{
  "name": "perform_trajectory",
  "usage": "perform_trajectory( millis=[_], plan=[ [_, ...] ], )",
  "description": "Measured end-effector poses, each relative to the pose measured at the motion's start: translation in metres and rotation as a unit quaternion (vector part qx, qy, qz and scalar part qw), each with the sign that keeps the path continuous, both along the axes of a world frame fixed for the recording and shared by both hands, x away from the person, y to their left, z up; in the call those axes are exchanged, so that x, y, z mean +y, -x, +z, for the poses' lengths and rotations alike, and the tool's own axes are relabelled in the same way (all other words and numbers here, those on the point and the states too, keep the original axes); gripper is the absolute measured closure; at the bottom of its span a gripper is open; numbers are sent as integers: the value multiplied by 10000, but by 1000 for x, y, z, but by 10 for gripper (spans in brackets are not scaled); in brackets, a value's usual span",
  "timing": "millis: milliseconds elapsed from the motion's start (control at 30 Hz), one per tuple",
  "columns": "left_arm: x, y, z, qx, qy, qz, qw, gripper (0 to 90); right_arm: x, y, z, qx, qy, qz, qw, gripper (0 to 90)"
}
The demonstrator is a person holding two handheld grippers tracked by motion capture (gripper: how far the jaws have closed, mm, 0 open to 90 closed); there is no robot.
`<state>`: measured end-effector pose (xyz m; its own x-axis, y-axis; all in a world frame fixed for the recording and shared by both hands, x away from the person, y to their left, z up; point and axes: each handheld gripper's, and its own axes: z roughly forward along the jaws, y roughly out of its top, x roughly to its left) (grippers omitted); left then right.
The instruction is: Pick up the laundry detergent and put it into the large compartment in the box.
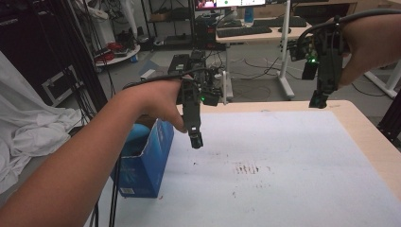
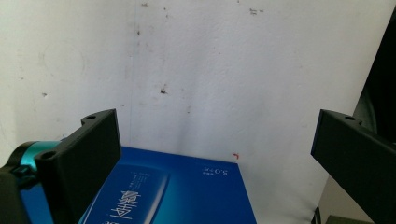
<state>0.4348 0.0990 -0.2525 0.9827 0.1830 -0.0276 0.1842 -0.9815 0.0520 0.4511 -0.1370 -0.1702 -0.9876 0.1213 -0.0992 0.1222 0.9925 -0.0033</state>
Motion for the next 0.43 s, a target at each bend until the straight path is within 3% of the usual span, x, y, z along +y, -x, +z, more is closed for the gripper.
perform_trajectory(
  millis=[433],
  plan=[
    [-2,2,-1,-20,-44,47,10000,17,2,1,-2,40,-17,-3,10000,21]
  ],
)
